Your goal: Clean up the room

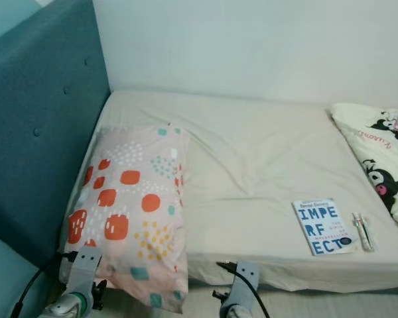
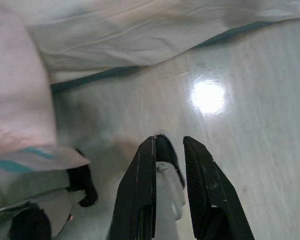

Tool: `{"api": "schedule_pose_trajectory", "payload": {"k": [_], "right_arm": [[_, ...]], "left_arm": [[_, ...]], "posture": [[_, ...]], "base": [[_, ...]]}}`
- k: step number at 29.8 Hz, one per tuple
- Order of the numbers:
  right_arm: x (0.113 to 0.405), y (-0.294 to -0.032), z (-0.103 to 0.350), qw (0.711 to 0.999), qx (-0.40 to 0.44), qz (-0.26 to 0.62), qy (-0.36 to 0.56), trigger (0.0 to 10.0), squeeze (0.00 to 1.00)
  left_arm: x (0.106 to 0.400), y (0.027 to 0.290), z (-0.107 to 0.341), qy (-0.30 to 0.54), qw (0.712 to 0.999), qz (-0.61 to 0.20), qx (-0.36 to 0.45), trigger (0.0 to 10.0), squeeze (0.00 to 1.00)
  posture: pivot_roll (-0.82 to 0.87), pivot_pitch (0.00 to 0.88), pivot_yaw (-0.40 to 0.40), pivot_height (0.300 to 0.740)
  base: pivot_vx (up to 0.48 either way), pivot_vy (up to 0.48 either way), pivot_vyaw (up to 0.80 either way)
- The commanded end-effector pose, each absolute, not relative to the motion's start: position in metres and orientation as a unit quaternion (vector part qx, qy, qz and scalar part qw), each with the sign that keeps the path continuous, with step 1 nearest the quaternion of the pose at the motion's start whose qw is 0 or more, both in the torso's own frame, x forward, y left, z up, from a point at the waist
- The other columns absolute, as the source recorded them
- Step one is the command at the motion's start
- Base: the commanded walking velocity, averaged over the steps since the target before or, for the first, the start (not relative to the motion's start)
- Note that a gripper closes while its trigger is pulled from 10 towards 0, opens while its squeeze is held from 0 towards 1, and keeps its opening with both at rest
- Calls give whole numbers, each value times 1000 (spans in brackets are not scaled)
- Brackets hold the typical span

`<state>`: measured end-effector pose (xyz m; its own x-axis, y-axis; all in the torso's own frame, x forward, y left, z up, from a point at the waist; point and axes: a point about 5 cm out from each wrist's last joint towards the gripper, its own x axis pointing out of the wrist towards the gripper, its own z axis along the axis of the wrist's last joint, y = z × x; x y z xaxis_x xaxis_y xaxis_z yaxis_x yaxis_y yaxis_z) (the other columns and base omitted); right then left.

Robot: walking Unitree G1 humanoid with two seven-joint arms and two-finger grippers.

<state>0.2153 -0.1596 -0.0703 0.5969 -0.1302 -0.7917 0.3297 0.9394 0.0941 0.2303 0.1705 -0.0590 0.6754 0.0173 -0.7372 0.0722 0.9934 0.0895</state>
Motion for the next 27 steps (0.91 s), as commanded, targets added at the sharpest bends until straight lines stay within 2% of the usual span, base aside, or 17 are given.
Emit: {"api": "schedule_pose_trajectory", "payload": {"k": [1, 6, 13, 18, 27], "right_arm": [[212, -157, -73, 885, 108, -125, 436, 10000, 0], [212, -155, -72, 898, 30, -71, 433, 10000, 0], [210, -163, -73, 895, 39, -84, 435, 10000, 0], [211, -168, -72, 897, 44, -93, 430, 10000, 0], [212, -167, -71, 897, 44, -86, 431, 10000, 0]], "left_arm": [[227, 167, -62, 416, 907, -30, 58, 10000, 0], [224, 156, -64, 421, 900, -70, 87, 10000, 0], [217, 151, -69, 424, 901, -63, 73, 10000, 0], [210, 161, -71, 422, 904, -30, 55, 10000, 0], [211, 161, -71, 413, 909, -25, 48, 10000, 0]], "posture": [[46, 0, 56, 740], [32, 0, 39, 740], [51, 0, 10, 740], [55, 0, -3, 740], [75, 0, -21, 740]], "base": [[0, 0, 0], [0, 0, 0], [0, 0, 0], [0, 0, 0], [0, 0, 0]]}}
